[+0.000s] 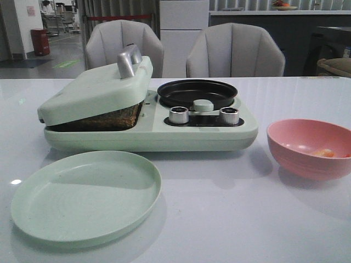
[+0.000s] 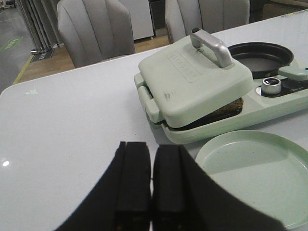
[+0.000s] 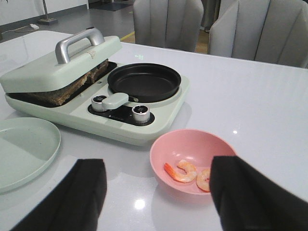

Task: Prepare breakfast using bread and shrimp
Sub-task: 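Release the lid handle and withdraw the left gripper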

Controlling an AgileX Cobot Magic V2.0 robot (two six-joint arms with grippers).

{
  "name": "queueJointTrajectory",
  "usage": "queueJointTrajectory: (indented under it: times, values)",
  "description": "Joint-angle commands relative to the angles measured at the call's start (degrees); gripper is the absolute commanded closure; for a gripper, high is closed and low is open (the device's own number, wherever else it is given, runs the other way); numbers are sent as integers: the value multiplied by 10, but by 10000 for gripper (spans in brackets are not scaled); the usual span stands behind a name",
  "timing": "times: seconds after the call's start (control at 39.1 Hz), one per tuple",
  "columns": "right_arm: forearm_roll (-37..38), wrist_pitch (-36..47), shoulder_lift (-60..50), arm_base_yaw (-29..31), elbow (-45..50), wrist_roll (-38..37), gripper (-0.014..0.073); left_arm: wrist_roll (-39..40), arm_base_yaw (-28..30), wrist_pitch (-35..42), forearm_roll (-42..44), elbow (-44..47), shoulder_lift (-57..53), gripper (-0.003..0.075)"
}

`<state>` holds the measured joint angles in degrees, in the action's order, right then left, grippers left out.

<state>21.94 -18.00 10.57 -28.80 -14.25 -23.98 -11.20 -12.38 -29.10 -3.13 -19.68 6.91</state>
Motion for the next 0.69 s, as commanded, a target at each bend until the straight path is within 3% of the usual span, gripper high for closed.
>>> queueJointTrajectory:
  times: [0.0, 0.1, 0.54, 0.67]
  values:
    - [-2, 32, 21, 1, -39, -16, 38, 7, -3, 48, -3, -15, 5, 606]
    - [0, -7, 61, 1, -74, -48, 38, 7, -3, 48, -3, -15, 5, 606]
    - [2, -94, 327, 3, -259, -50, 38, 7, -3, 50, -3, -15, 5, 606]
    - [-13, -95, 387, 33, -311, -50, 39, 7, -3, 51, -3, -15, 5, 606]
